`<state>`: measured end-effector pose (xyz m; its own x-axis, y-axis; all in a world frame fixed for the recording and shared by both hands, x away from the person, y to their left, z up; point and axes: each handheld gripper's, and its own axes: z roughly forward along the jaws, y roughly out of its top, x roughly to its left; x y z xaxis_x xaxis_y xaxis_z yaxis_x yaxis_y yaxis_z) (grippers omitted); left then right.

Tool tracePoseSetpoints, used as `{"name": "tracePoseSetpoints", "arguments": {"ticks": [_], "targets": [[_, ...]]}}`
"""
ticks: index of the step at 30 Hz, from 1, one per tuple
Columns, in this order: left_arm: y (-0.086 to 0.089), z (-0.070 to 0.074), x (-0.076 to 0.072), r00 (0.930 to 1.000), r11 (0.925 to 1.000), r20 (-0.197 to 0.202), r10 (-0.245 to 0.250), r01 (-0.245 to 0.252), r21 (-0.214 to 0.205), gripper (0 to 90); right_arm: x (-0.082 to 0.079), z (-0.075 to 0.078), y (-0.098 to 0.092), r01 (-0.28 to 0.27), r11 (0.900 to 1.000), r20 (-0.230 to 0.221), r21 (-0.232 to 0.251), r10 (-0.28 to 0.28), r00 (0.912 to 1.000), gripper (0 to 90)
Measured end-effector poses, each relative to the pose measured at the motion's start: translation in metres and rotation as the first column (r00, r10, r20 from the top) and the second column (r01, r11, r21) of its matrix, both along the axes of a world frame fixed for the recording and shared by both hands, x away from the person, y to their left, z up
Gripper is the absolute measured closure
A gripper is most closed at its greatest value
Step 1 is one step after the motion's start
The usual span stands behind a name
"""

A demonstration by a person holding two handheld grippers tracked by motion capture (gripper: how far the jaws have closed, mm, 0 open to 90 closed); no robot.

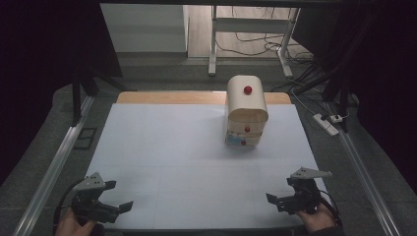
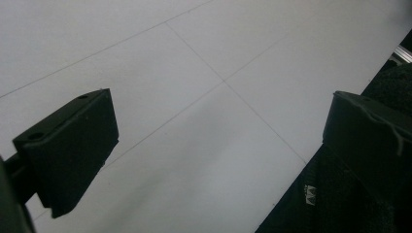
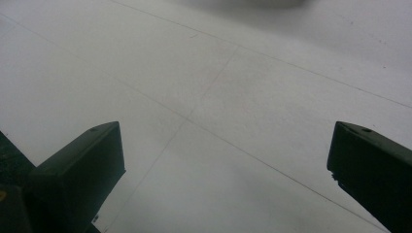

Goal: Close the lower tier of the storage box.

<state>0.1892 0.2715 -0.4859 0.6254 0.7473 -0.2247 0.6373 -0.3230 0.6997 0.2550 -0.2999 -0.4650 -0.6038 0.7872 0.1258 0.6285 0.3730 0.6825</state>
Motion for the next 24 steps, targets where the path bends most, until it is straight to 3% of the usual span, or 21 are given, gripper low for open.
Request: {"name": "tracePoseSetpoints", "arguments": {"ticks": [24], "targets": [[0.000,0.000,0.000,1.0000,1.0000,0.001,0.002,-0.002,0.001,0.0,-0.008,0.003,-0.014,0.041,0.9992,0.001,0.003,-0.041,0.9992,0.1]]}}
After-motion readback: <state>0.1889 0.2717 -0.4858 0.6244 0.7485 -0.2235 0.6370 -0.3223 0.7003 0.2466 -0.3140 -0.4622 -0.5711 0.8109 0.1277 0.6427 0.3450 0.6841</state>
